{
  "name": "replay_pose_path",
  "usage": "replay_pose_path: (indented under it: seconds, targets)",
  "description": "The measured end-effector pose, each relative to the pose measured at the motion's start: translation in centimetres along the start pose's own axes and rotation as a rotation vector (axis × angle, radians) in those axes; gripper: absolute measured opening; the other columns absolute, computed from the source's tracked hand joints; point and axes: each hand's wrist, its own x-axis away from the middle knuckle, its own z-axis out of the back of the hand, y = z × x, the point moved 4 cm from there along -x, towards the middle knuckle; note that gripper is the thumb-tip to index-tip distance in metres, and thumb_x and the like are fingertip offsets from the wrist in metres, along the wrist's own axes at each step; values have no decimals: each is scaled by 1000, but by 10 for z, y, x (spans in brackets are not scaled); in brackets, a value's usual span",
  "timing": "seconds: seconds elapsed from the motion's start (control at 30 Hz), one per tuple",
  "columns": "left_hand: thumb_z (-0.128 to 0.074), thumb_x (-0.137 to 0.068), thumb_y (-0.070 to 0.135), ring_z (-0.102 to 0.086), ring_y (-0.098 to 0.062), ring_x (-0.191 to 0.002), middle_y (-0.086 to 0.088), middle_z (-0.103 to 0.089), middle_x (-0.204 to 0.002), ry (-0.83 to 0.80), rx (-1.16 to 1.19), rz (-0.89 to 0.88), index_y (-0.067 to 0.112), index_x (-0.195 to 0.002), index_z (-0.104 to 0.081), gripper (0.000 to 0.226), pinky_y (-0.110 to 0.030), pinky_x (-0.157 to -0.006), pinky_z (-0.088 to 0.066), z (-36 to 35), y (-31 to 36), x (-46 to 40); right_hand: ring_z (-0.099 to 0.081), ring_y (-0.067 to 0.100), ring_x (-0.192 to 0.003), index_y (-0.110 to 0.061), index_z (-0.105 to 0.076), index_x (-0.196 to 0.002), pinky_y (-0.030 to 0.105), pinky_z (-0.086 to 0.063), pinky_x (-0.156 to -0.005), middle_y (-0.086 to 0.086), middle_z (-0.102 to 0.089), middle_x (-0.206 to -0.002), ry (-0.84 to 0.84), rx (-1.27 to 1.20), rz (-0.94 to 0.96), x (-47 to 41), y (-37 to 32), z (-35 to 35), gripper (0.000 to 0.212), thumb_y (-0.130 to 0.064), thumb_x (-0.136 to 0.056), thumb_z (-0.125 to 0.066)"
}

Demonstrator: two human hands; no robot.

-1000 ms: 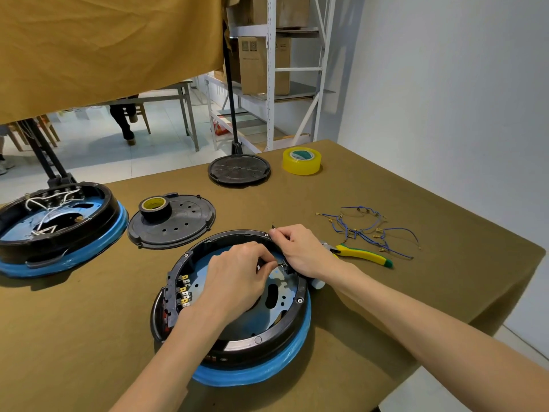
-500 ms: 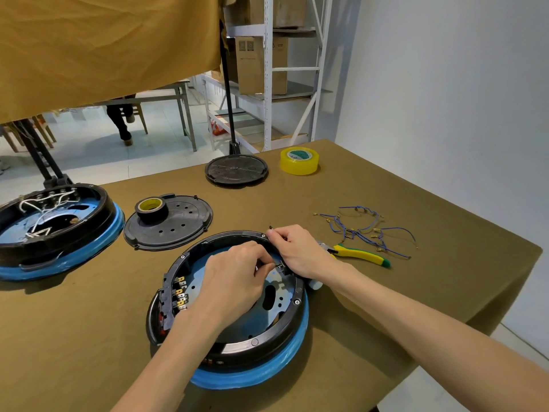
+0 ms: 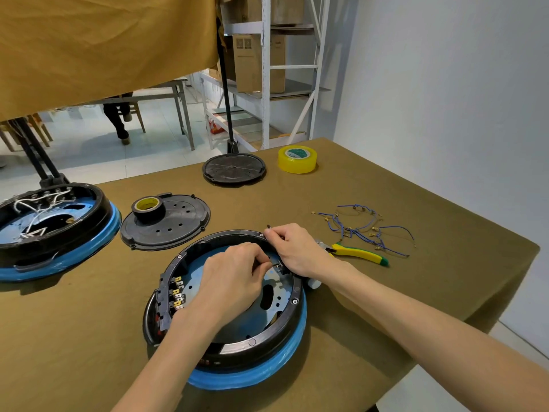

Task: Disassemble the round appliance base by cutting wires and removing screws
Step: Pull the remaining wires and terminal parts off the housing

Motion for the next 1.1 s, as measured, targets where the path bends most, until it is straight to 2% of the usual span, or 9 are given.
replay_pose_path:
  seconds: [0.1,0.17,0.27,0.4,0.5,0.6,0.9,1.1]
  targets:
    - [-63,-99,38,-62,-9,-85,21,-56,-86,19,-16,-30,33,-95,-67,7,-34,-81,-50,0,1,0,-33,10,-52,-6,-49,-66,25,-27,-51,2,-43,-59,-6,7,-3,0,-1,0,53,-36,-109,-41]
    - [-63,-99,38,-61,-9,-85,21,-55,-86,19,-12,-23,33,-96,-67,7,-34,-82,-50,0,1,-1,-34,12,-55,2,-51,-72,30,-28,-54,4,-43,-61,-8,12,-8,0,-1,1,54,-35,-109,-41]
    - [-63,-99,36,-54,-6,-78,22,-54,-84,28,-25,-62,33,-94,-66,6,-31,-82,-42,-1,1,-1,-33,14,-56,4,-50,-73,30,-27,-54,5,-42,-62,-9,12,-1,1,-1,1,54,-35,-109,-41]
    - [-62,-100,37,-52,-5,-80,22,-54,-84,26,-27,-49,33,-95,-65,7,-31,-86,-38,-1,-1,-2,-33,11,-54,-2,-49,-68,27,-27,-53,3,-42,-60,-13,10,-2,0,-1,1,53,-35,-109,-41]
    - [-61,-100,35,-50,-5,-77,22,-51,-83,26,-43,-67,34,-94,-63,6,-31,-84,-34,-3,1,-1,-31,9,-51,-13,-45,-63,24,-26,-50,0,-39,-58,-15,9,3,-1,-1,1,50,-33,-109,-42]
    - [-61,-100,36,-51,-5,-78,22,-52,-82,24,-34,-33,34,-93,-62,7,-31,-83,-33,-2,0,-2,-34,8,-49,-16,-44,-61,22,-27,-48,-4,-39,-55,-12,9,-1,-1,-1,2,51,-33,-109,-43]
    - [-60,-101,36,-49,-4,-77,21,-53,-83,24,-37,-29,35,-92,-60,8,-33,-86,-35,-2,1,-2,-28,11,-52,-13,-41,-63,29,-24,-52,1,-36,-58,-16,48,3,0,-6,3,49,-32,-109,-42]
    - [-61,-100,35,-47,-4,-76,21,-52,-85,44,-68,-59,34,-94,-63,6,-32,-82,-33,-1,2,1,-30,11,-51,-13,-42,-64,27,-24,-51,1,-37,-58,-20,54,7,4,-8,3,49,-31,-109,-42]
